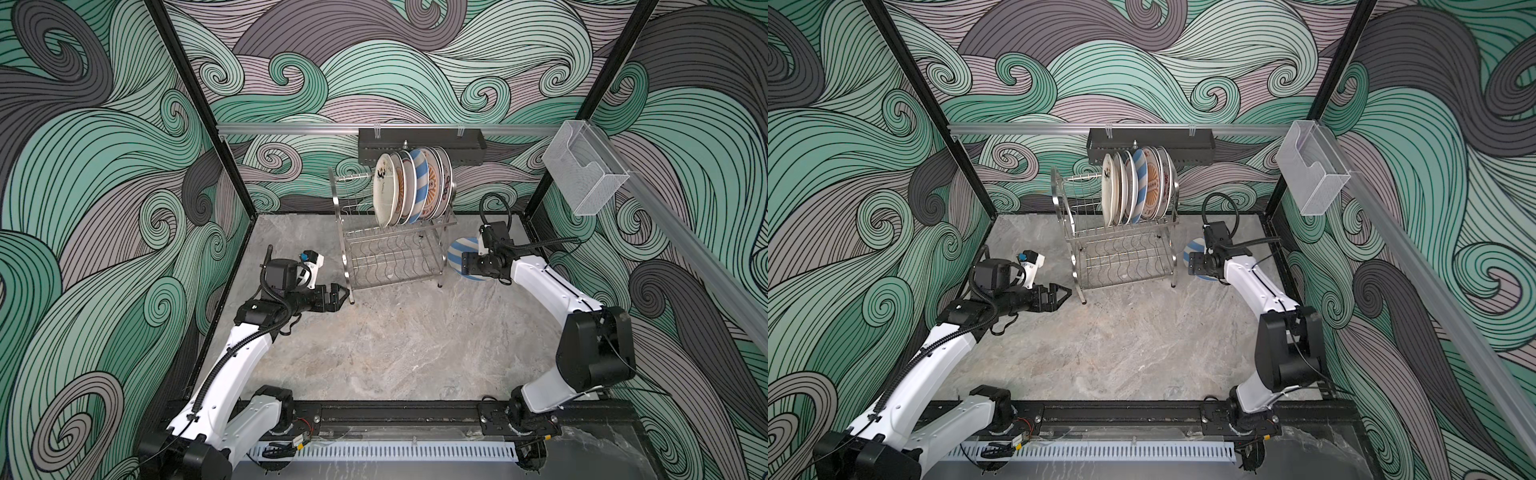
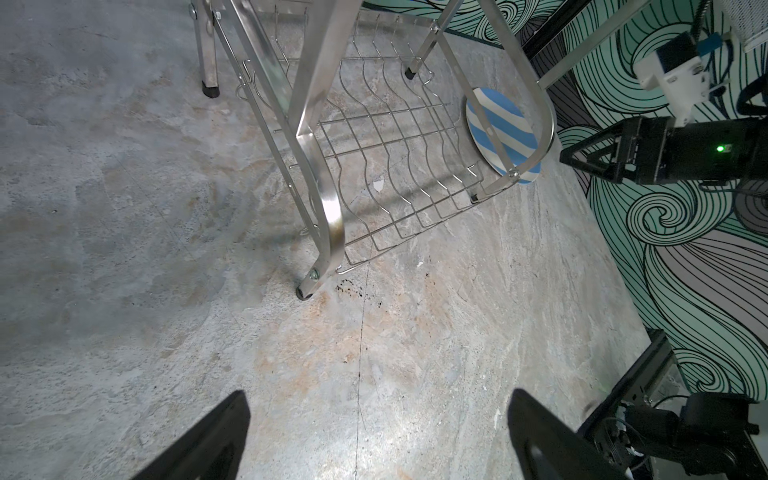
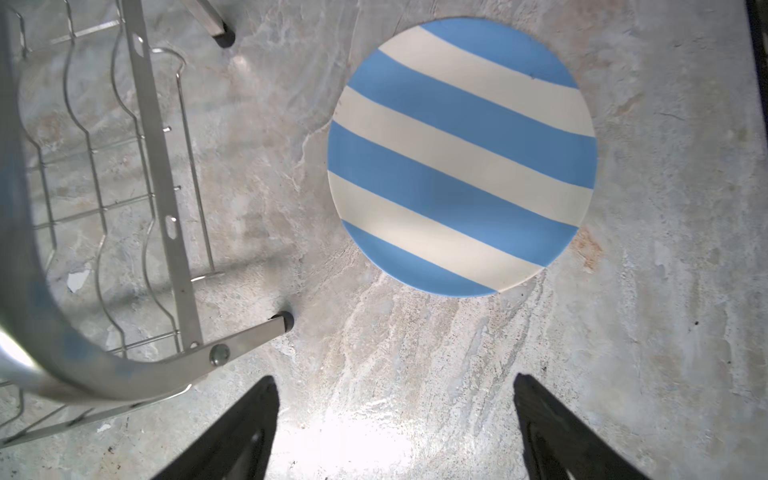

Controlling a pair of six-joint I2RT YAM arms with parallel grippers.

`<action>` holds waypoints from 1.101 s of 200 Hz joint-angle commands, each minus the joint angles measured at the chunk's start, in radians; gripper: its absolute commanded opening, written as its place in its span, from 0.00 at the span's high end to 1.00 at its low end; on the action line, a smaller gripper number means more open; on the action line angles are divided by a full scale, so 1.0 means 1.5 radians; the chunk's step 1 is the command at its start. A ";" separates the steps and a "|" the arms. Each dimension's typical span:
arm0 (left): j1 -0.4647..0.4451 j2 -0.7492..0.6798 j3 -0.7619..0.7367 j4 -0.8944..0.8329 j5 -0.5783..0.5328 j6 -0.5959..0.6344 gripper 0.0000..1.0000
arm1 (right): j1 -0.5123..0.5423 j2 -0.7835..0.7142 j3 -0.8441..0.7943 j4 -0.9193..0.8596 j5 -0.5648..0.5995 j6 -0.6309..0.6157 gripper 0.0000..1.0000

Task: Load the plates into the dish rack
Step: 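Lower the right gripper onto the edge of the blue striped plate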

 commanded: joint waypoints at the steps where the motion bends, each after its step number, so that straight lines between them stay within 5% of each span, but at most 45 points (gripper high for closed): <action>1: 0.003 -0.002 0.013 -0.004 -0.003 0.009 0.01 | -0.021 0.048 0.053 -0.013 -0.039 -0.016 0.06; 47: 0.005 -0.003 0.012 -0.007 0.000 0.006 0.01 | -0.071 0.185 0.157 -0.033 -0.150 0.014 0.07; 220: 0.011 0.010 0.015 -0.005 0.008 -0.003 0.01 | -0.112 0.287 0.181 -0.053 -0.163 0.019 0.04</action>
